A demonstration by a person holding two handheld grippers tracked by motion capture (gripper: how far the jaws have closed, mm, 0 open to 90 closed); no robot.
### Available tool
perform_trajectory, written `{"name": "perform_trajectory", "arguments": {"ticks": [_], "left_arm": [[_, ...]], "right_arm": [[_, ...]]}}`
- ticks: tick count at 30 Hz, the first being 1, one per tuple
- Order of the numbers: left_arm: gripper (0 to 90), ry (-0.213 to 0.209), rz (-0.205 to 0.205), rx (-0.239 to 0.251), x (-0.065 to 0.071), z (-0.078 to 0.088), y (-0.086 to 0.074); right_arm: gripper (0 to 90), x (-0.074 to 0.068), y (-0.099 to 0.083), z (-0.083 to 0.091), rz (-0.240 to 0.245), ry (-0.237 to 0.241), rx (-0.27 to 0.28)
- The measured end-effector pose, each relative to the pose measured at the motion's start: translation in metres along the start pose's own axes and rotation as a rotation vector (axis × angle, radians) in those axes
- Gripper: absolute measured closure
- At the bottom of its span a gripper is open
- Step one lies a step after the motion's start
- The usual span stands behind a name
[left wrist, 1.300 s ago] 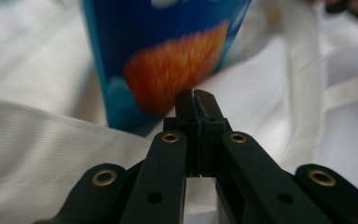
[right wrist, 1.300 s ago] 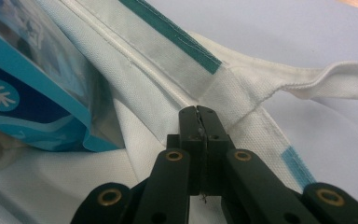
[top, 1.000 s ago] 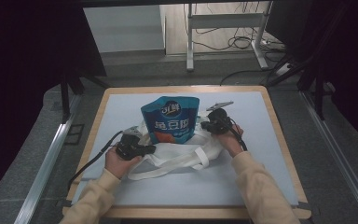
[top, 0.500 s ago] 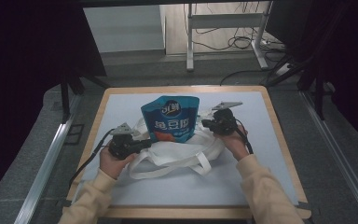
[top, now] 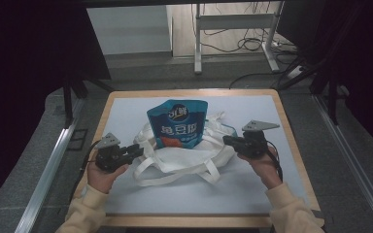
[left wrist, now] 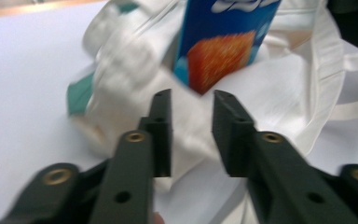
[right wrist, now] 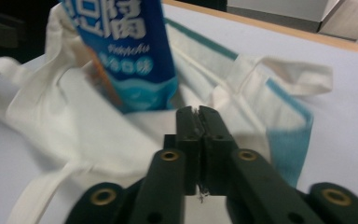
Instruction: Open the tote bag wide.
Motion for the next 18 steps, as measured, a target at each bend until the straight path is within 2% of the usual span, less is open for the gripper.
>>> {"name": "perform_trajectory", "arguments": {"ticks": [3, 5, 6, 7, 9, 10, 12, 14, 15, 16, 18], "left_arm": [[56.6, 0.030, 0.007, 0.003, -0.003, 0.006, -0.010], [49.4, 0.060, -0.015, 0.001, -0.003, 0.010, -0.013], [45.5, 0.060, -0.015, 0.001, -0.003, 0.010, -0.013], [41.3, 0.064, -0.026, -0.001, -0.002, 0.013, -0.015], [35.1, 0.067, -0.036, -0.003, 0.000, 0.015, -0.017], [32.7, 0.079, -0.061, -0.016, 0.004, 0.015, -0.022], [31.6, 0.092, -0.078, -0.027, 0.007, 0.016, -0.026], [32.1, 0.055, -0.047, -0.027, 0.007, 0.017, -0.031], [32.1, 0.051, -0.032, -0.028, 0.005, 0.018, -0.033], [32.1, 0.051, -0.032, -0.028, 0.005, 0.018, -0.033], [32.1, 0.073, -0.027, -0.031, -0.001, 0.021, -0.038]], "right_arm": [[72.8, -0.003, -0.010, 0.009, 0.009, 0.004, -0.002], [61.7, -0.006, -0.016, 0.016, 0.020, -0.003, 0.005], [61.7, -0.006, -0.016, 0.016, 0.020, -0.003, 0.005], [53.9, -0.009, -0.021, 0.022, 0.019, -0.004, 0.008], [51.0, -0.010, -0.025, 0.025, 0.019, -0.005, 0.009], [47.5, -0.011, -0.033, 0.032, 0.019, -0.016, 0.005], [45.5, -0.010, -0.040, 0.037, 0.016, -0.023, 0.007], [44.6, -0.008, -0.049, 0.041, 0.001, -0.027, 0.003], [44.3, -0.006, -0.053, 0.042, -0.004, -0.033, -0.006], [44.3, -0.006, -0.053, 0.042, -0.004, -0.033, -0.006], [43.9, -0.001, -0.065, 0.040, -0.018, -0.035, -0.027]]}}
Point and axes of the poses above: each handheld gripper's, and its own axes: z roughly backward along the jaws, y roughly out of its top, x roughly to its right, the point moved 5 cm from there along -z, roughly forward along the jaws, and after that the axes turned 2 degrees about -z, right-handed, at the moved point
